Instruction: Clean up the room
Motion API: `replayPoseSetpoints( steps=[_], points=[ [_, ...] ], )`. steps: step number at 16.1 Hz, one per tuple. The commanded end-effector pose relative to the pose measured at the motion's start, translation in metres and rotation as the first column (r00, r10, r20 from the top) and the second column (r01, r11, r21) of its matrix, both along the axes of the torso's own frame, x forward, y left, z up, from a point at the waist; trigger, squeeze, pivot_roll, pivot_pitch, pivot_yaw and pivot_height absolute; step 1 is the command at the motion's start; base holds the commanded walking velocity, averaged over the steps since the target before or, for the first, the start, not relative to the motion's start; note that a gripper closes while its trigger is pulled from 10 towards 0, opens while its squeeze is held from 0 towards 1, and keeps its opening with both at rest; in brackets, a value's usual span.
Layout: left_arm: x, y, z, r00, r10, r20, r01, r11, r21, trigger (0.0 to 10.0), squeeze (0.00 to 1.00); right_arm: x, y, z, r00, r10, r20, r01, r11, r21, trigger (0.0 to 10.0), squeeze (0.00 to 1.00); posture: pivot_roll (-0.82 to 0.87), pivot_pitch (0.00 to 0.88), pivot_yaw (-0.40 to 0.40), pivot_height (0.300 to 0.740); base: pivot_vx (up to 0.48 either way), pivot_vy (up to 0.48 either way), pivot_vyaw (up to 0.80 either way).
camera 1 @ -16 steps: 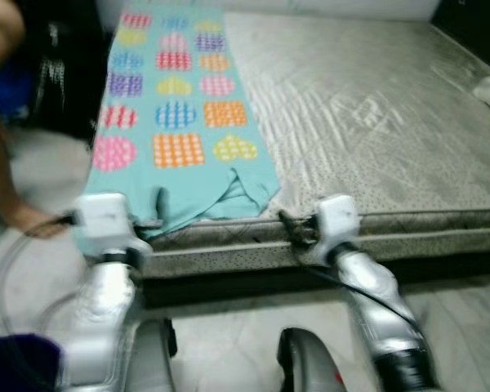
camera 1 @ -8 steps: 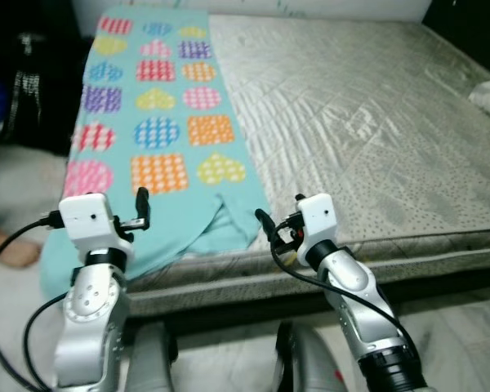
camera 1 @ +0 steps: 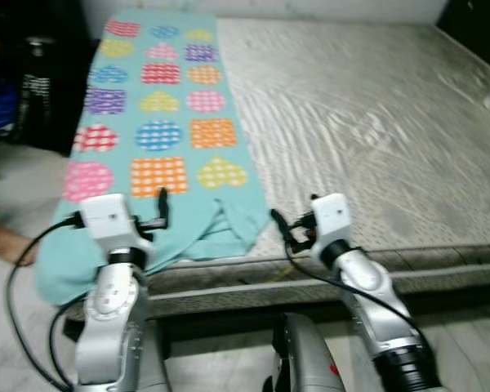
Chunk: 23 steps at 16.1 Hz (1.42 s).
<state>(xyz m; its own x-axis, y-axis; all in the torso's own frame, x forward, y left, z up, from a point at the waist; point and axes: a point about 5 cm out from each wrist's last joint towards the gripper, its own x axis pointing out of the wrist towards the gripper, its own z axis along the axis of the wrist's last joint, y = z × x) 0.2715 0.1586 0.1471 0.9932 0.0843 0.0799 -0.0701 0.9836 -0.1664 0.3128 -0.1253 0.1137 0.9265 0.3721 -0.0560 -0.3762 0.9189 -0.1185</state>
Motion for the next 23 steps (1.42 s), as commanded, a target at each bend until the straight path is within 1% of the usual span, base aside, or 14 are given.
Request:
replayPoseSetpoints(
  steps=[1,7,8,10,14,16,18,21,23],
  points=[
    [-0.0005,0.0033,0.0011,1.0,0.008,-0.002,-0.008,1.0,0.004,10.0,0.0,-0.0015,0.0031,-0.0026,1.0,0.007,-0.011,-0.007,1.0,0.013,10.0,0.0,0.04,0.113,-0.069,0.548,0.0,0.48,0.0],
    [-0.0008,0.0035,0.0013,1.0,0.007,0.0,-0.007,1.0,0.004,10.0,0.0,-0.0017,0.0025,-0.0034,1.0,0.004,-0.018,-0.004,1.0,0.013,10.0,0.0,0.04,0.117,-0.069,0.548,0.0,0.48,0.0],
    [-0.001,0.004,0.0015,1.0,0.011,0.0,-0.011,1.0,0.014,10.0,0.0,-0.0018,0.0031,-0.0039,1.0,0.008,-0.022,-0.007,1.0,0.013,10.0,0.0,0.04,0.117,-0.069,0.548,0.0,0.0,0.0],
    [-0.0009,0.0034,0.0024,1.0,0.005,0.011,-0.005,1.0,0.007,10.0,0.0,-0.0013,0.0031,-0.0051,0.999,0.006,-0.032,-0.005,1.0,0.015,10.0,0.0,0.04,0.12,-0.07,0.548,0.0,0.0,0.0],
    [-0.0007,0.0051,0.0017,1.0,0.022,0.004,-0.022,1.0,0.002,10.0,0.0,-0.001,0.0026,-0.0042,1.0,0.003,-0.03,-0.002,1.0,0.024,10.0,0.0,0.04,0.121,-0.07,0.548,0.0,0.0,0.0],
    [-0.0005,0.0058,0.0015,1.0,0.027,0.0,-0.027,1.0,0.001,10.0,0.0,-0.0008,0.0025,-0.0042,0.999,0.004,-0.033,-0.003,1.0,0.026,10.0,0.0,0.04,0.123,-0.07,0.525,0.0,0.0,0.0],
    [-0.0004,0.006,0.0015,1.0,0.028,0.0,-0.028,1.0,0.002,10.0,0.0,-0.0008,0.0026,-0.0042,0.999,0.004,-0.033,-0.003,1.0,0.028,10.0,0.0,0.04,0.123,-0.069,0.515,0.0,0.0,0.0],
    [0.0001,0.0074,0.0017,0.999,0.033,-0.001,-0.033,0.999,0.006,10.0,0.0,-0.0003,0.0031,-0.004,0.999,0.002,-0.032,-0.001,1.0,0.031,10.0,0.0,0.04,0.125,-0.066,0.485,0.0,0.0,0.0],
    [0.0006,0.0079,0.0023,0.999,0.036,0.002,-0.037,0.999,0.008,10.0,0.0,-0.0001,0.0029,-0.0038,1.0,-0.001,-0.031,0.002,1.0,0.031,10.0,0.0,0.04,0.124,-0.066,0.481,0.0,0.0,0.0]
  ],
)
